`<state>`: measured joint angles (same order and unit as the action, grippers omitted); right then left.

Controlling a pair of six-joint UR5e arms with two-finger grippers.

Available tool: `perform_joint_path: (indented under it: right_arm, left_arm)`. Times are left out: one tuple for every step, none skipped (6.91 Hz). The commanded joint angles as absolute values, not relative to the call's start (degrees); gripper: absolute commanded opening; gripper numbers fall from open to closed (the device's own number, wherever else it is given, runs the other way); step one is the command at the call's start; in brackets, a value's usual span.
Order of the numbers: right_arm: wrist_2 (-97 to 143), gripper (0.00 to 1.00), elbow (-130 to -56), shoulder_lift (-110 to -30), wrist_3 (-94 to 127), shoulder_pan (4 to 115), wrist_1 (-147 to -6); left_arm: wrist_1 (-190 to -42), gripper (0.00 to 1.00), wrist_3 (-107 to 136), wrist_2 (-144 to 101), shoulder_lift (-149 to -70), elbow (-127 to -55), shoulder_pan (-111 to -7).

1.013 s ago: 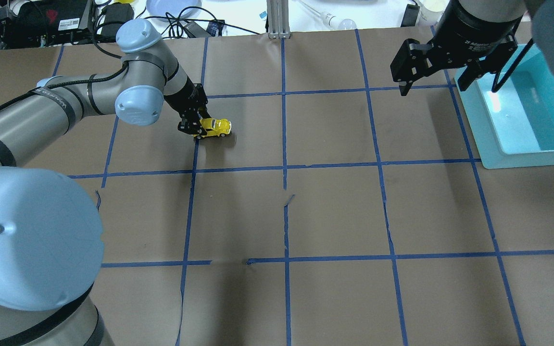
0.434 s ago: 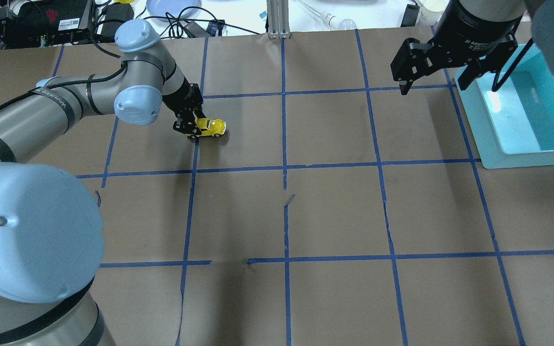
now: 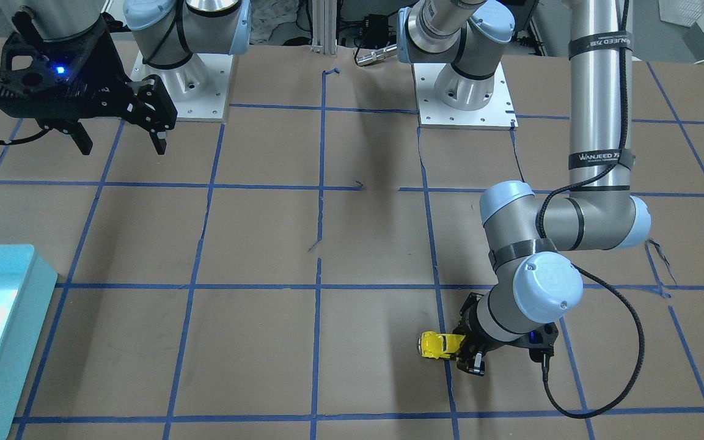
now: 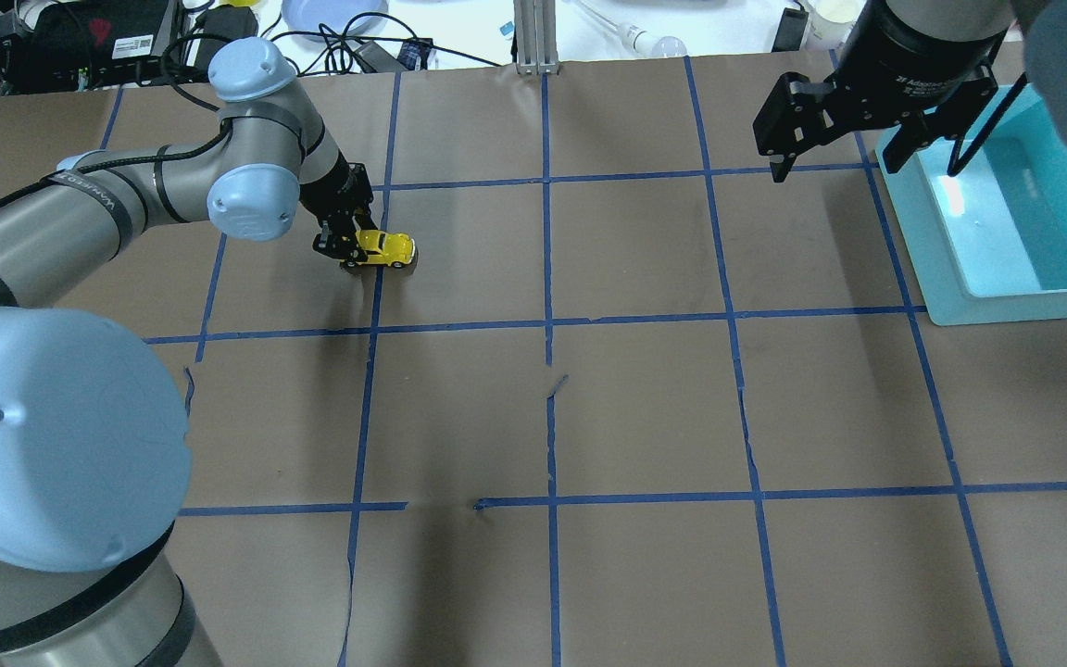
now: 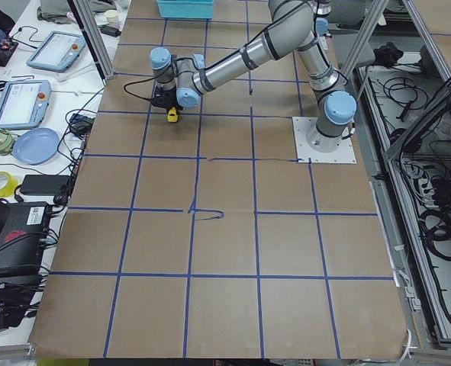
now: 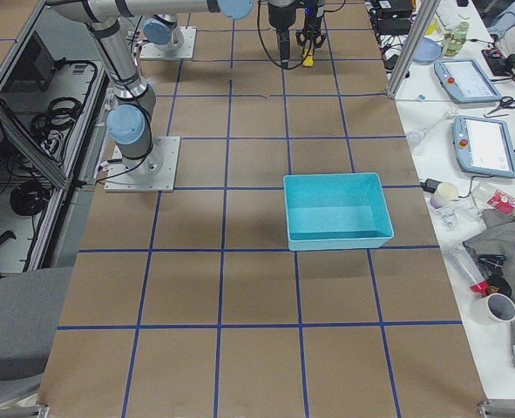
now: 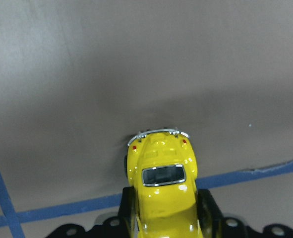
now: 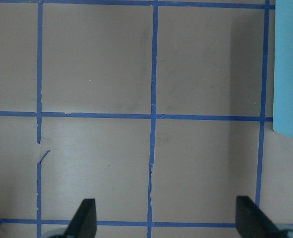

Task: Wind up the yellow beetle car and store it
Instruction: 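Drag the held car with the left gripper toward the left arm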

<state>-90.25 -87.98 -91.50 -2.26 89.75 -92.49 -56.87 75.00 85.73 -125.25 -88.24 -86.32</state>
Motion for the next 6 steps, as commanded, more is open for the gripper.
perform_joint_path:
  right_arm:
    - [-90.2,1.0,-88.0,-91.5,-2.4,89.8,-92.4]
    - [-90.2,1.0,-88.0,-91.5,-2.3,89.8,-92.4]
    - [-90.3,1.0,-88.0,-91.5,-2.3,89.7,-92.5]
    - [-90.3,1.0,-88.0,-91.5,-2.3,89.7,-92.4]
    - [-90.3,1.0,-88.0,-91.5,-2.3,89.7,-92.4]
    - [-90.3,1.0,-88.0,-91.4,-2.3,89.7,-92.5]
  left_arm:
    - [-56.8,0.0,69.5,86.1,-125.1,-88.9,-82.6]
    - [-56.8,0.0,69.2,86.2,-124.6,-88.7,-81.4]
    - [-56.8,0.0,69.1,86.5,-124.8,-88.9,-80.8]
    - [-56.8,0.0,69.0,87.7,-124.9,-88.9,-79.9]
    - [-56.8,0.0,68.5,88.0,-125.2,-88.8,-78.9]
    - [-56.8,0.0,66.9,88.0,-125.2,-88.8,-77.7]
